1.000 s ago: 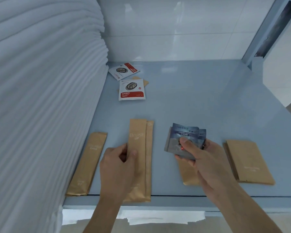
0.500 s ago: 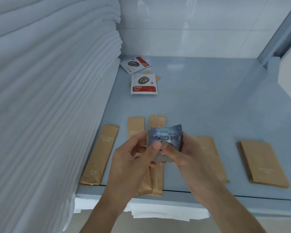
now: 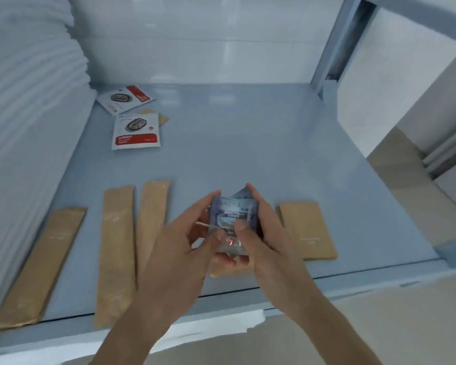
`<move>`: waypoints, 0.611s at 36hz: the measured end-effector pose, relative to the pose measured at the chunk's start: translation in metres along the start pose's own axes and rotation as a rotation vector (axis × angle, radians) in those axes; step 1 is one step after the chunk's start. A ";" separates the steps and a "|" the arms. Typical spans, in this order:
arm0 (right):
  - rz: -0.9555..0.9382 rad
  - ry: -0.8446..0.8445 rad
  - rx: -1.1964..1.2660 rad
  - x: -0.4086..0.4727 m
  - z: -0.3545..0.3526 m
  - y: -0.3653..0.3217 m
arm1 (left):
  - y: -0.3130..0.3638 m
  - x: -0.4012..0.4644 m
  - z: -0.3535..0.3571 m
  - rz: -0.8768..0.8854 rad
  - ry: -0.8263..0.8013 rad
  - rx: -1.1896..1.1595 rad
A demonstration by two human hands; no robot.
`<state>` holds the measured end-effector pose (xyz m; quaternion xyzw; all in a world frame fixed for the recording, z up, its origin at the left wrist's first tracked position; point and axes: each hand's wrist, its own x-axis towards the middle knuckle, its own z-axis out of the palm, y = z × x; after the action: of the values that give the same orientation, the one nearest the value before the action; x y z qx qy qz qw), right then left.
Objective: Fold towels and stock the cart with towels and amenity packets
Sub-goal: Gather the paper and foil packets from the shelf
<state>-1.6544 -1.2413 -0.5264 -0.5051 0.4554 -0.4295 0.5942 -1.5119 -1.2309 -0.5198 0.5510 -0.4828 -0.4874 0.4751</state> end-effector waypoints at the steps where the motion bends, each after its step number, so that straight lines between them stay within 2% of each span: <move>1: -0.027 0.054 -0.112 -0.003 -0.012 -0.001 | 0.001 0.003 0.013 -0.005 -0.011 -0.001; 5: -0.098 0.187 -0.408 -0.010 -0.065 -0.009 | 0.008 0.010 0.066 0.002 -0.068 -0.049; 10: -0.167 0.349 -0.389 -0.022 -0.128 -0.021 | 0.012 0.023 0.132 0.036 -0.102 -0.023; 14: -0.115 0.466 -0.503 -0.019 -0.171 -0.014 | 0.010 0.033 0.180 0.080 -0.059 0.208; 17: -0.089 0.468 -0.591 -0.016 -0.196 -0.007 | 0.009 0.035 0.208 0.142 -0.069 0.402; 22: -0.053 0.506 -0.846 -0.015 -0.215 0.009 | 0.000 0.039 0.232 0.134 -0.121 0.540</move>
<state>-1.8666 -1.2704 -0.5498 -0.5934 0.7069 -0.3311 0.1965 -1.7405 -1.2825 -0.5401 0.5945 -0.6580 -0.3406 0.3125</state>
